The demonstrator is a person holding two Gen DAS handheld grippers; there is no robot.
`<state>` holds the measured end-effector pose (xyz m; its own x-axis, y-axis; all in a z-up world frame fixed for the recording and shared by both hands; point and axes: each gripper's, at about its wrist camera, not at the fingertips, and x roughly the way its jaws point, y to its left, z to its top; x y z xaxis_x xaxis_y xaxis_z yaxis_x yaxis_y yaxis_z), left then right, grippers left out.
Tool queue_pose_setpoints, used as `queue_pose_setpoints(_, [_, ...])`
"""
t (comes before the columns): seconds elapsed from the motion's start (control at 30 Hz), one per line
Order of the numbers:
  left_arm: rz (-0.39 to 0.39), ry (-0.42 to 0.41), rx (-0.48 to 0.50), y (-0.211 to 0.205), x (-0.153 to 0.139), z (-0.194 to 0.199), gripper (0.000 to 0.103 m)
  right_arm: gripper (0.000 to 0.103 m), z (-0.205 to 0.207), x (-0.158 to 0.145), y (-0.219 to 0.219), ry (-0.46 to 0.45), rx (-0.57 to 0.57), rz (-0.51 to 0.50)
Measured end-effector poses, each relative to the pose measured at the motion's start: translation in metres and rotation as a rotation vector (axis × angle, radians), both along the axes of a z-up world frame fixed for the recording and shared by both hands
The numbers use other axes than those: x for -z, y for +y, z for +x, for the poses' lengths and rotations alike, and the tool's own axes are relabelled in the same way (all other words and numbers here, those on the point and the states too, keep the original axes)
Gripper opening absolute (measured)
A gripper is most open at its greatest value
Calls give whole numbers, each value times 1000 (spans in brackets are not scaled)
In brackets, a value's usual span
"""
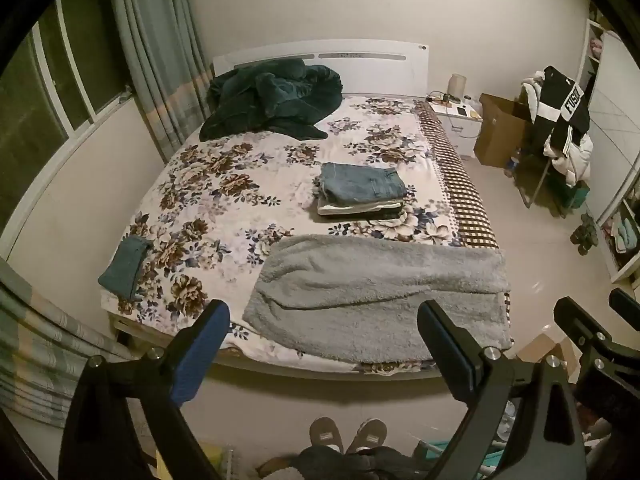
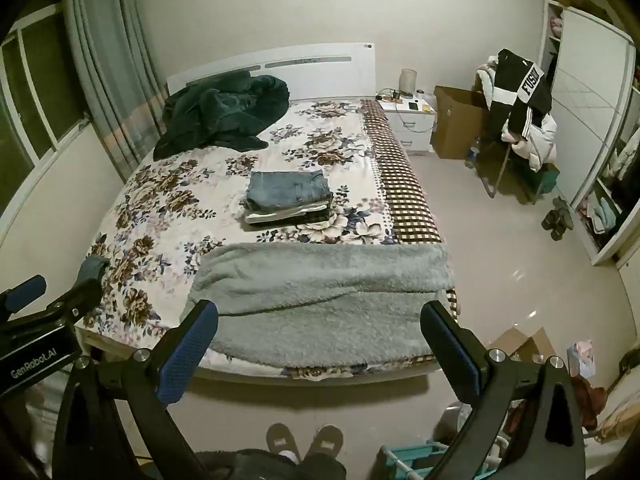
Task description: Fold towel
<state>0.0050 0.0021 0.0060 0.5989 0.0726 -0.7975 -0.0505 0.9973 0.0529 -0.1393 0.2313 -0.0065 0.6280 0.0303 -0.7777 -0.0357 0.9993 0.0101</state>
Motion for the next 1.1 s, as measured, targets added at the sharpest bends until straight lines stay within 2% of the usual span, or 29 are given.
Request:
queue_pose_setpoints(0.43, [4,-7,11,-4,-11,4,96,103,0,-1,4,-3,-3,-3])
queue_pose_setpoints(0.6, [4,-11,9,-5,-15,5,96,103,8,-11,17,-4,-12,-1])
queue_pose_setpoints(1.1, [3,-17,10,-4,-14,3,96,103,9,-15,20,-7,-13,-1])
